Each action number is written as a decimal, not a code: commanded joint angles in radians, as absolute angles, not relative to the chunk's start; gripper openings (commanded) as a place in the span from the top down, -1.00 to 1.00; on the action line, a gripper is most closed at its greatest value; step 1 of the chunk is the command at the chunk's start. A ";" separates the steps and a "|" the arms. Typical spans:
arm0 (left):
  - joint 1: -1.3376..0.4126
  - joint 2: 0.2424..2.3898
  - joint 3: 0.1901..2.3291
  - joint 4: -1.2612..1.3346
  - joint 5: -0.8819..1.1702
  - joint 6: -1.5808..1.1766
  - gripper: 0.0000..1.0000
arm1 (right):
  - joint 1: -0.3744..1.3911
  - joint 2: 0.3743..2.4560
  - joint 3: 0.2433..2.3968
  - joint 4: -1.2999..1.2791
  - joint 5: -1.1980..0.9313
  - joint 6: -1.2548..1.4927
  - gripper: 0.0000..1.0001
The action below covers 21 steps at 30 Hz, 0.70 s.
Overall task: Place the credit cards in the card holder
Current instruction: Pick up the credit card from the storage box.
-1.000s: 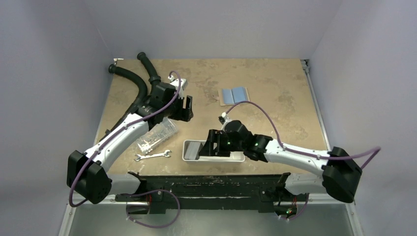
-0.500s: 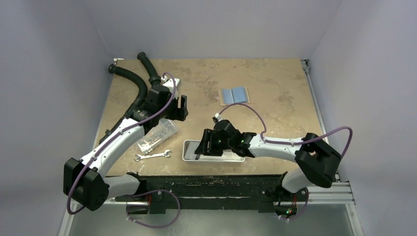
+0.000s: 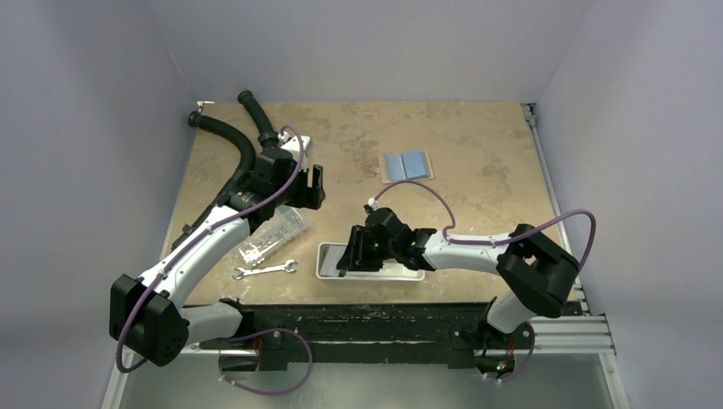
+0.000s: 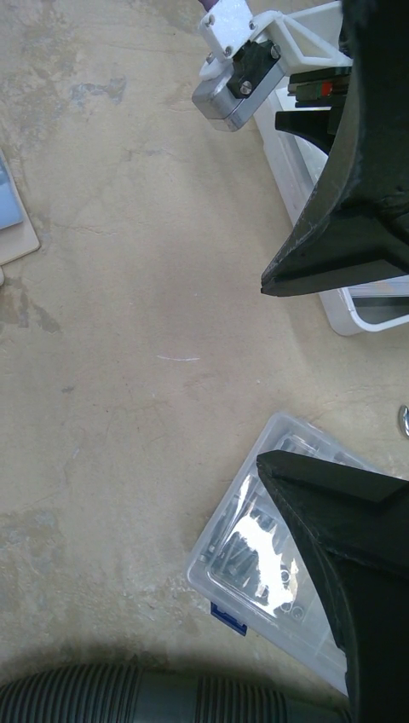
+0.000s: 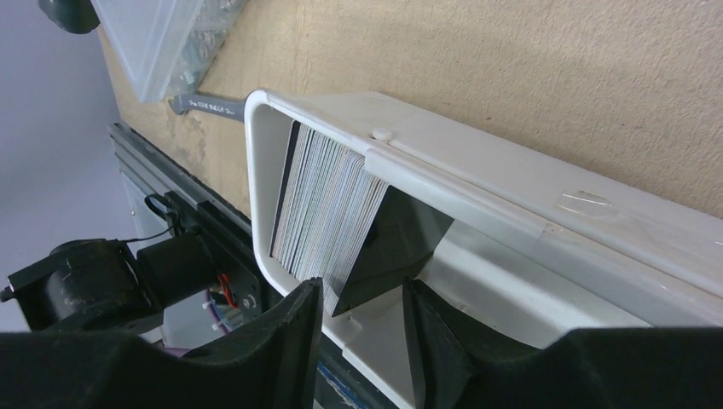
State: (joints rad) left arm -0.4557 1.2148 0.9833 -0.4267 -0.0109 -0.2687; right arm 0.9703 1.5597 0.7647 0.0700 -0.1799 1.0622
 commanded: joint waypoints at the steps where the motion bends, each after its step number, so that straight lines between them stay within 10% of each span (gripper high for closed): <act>1: -0.447 1.202 0.979 -0.387 -0.008 -0.255 -0.43 | 0.975 1.540 0.788 0.102 -0.191 1.071 0.08; 21: -0.446 1.221 0.979 -0.387 0.018 -0.252 -0.43 | 0.951 1.517 0.730 0.134 -0.195 1.095 0.24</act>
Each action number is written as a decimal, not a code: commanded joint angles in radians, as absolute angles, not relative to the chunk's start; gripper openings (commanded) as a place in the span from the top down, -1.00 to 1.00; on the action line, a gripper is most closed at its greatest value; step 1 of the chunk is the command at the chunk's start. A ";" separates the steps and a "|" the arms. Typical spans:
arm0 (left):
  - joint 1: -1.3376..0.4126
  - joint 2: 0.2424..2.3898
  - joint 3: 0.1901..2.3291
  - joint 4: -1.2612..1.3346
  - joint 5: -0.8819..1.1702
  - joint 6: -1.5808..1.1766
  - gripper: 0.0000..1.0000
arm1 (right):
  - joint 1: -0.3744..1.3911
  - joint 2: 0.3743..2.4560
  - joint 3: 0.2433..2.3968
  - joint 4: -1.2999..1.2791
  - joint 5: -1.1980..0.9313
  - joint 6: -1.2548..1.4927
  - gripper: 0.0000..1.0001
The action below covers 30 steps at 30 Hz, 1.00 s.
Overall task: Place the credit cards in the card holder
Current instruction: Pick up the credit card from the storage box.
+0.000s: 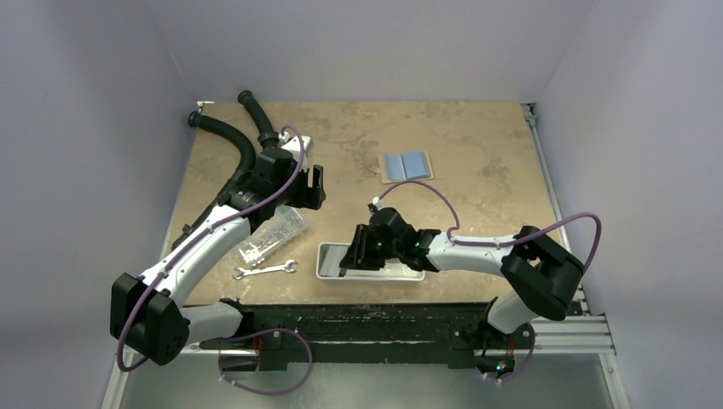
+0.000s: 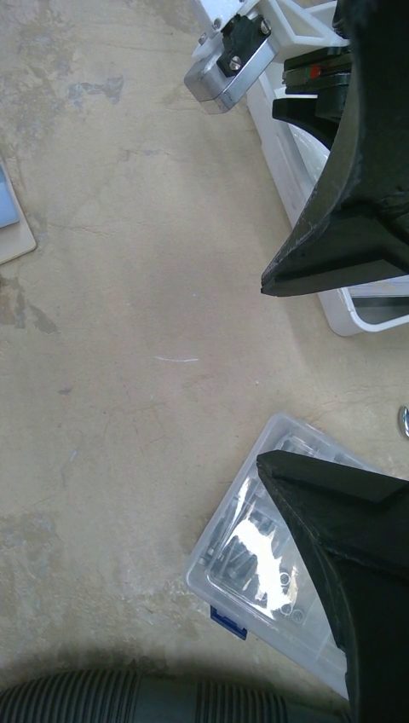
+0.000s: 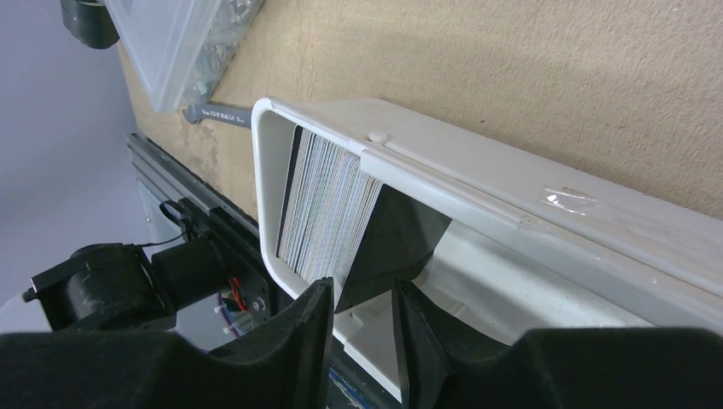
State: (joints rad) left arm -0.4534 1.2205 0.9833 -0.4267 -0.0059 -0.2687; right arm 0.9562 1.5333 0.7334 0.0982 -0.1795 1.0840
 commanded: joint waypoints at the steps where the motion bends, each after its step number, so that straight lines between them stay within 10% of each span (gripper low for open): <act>1: -0.446 1.223 0.979 -0.387 0.017 -0.250 -0.43 | 0.951 1.517 0.730 0.135 -0.195 1.095 0.24; 30: -0.446 1.223 0.977 -0.386 0.028 -0.246 -0.43 | 0.942 1.551 0.747 0.117 -0.213 1.082 0.28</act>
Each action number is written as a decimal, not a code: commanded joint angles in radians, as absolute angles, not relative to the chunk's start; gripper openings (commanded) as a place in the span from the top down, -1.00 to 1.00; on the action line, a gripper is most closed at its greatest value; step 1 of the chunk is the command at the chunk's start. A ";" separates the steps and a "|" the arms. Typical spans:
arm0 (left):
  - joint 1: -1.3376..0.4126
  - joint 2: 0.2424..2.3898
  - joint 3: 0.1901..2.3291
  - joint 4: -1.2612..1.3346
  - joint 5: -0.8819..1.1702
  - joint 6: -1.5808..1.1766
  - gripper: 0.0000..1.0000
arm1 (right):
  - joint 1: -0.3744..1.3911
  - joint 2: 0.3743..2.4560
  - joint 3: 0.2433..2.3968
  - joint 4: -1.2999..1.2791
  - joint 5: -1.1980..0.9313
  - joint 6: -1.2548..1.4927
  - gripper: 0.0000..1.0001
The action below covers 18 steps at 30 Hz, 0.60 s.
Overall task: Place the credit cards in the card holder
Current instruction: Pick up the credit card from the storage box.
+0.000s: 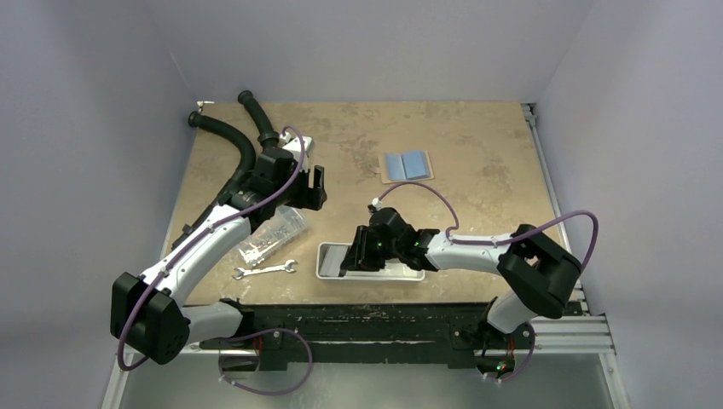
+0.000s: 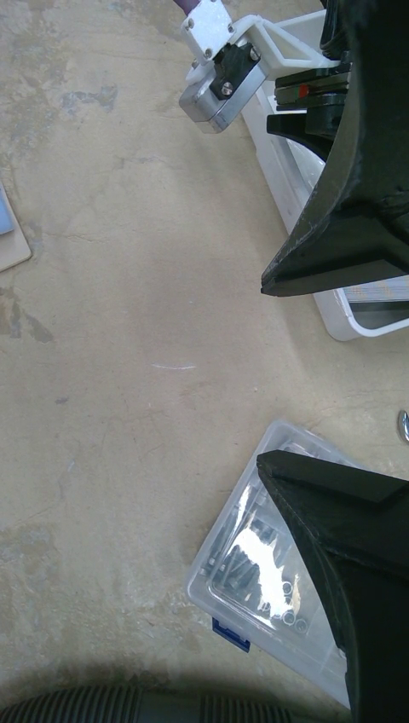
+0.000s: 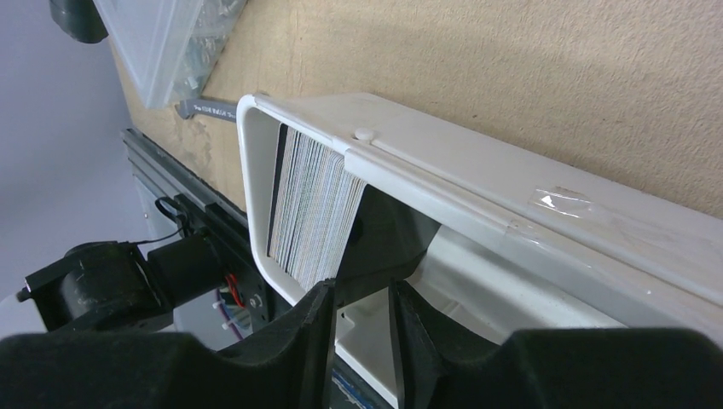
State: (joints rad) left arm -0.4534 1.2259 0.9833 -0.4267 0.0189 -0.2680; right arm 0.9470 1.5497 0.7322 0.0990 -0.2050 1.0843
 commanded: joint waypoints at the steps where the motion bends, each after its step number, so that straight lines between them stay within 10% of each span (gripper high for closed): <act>1: -0.446 1.223 0.979 -0.386 0.028 -0.245 -0.43 | 0.942 1.552 0.747 0.117 -0.213 1.083 0.27; 18: -0.446 1.220 0.977 -0.386 0.033 -0.244 -0.44 | 0.942 1.503 0.721 0.149 -0.205 1.088 0.05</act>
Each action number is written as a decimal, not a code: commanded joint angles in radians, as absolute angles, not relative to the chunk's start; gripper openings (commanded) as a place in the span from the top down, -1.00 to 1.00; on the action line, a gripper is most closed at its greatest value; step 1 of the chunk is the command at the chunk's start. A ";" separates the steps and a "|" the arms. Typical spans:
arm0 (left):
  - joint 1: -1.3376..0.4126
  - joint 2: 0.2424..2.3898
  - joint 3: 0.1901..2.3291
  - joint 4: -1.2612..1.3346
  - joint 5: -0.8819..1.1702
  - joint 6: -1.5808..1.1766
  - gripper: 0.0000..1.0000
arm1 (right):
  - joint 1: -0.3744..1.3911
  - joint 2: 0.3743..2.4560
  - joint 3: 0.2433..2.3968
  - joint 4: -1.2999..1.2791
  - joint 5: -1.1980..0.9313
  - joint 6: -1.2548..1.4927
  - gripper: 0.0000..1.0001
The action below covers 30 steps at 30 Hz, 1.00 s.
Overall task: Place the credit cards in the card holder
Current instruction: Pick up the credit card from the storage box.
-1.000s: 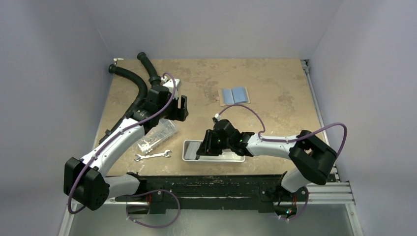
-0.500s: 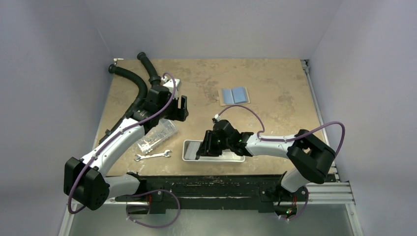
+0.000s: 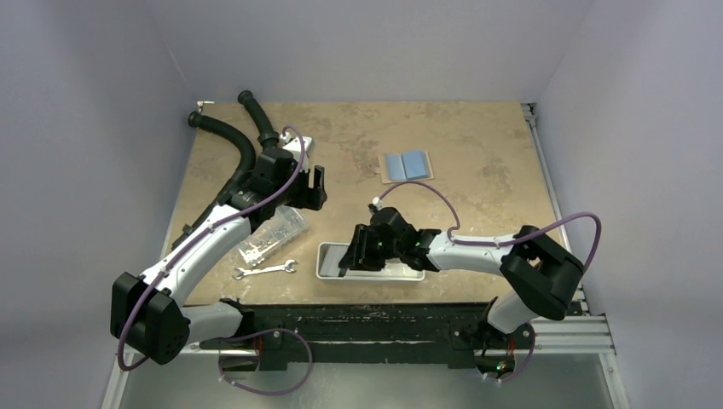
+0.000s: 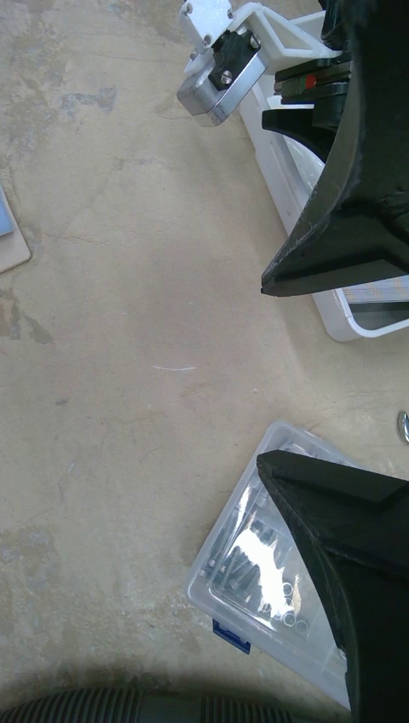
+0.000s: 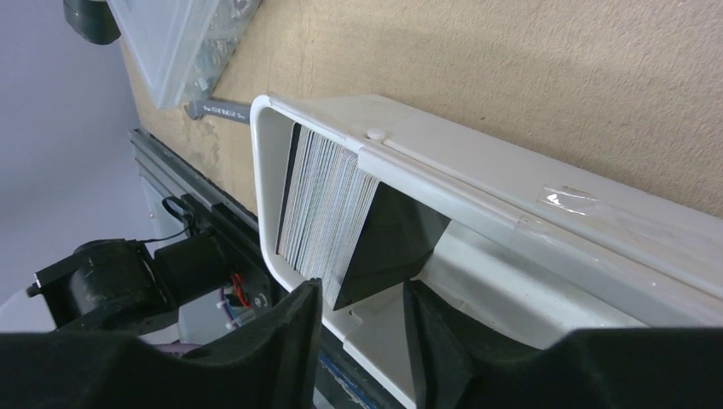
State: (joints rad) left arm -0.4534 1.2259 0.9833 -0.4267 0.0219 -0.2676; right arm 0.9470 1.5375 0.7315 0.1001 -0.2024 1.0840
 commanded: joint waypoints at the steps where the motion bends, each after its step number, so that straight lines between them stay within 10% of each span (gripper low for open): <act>1: -0.446 1.220 0.977 -0.386 0.034 -0.244 -0.44 | 0.941 1.508 0.722 0.155 -0.209 1.094 0.00; 13: -0.446 1.220 0.975 -0.385 0.037 -0.242 -0.44 | 0.937 1.609 0.760 0.254 -0.259 1.122 -0.29; 30: -0.446 1.227 0.972 -0.380 0.054 -0.246 -0.44 | 0.937 1.599 0.772 0.281 -0.259 1.118 0.09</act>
State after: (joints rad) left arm -0.4534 1.2266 0.9833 -0.4259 0.0410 -0.2668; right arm 0.9405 1.6001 0.7311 0.2321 -0.2531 1.1145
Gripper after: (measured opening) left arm 0.717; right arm 0.479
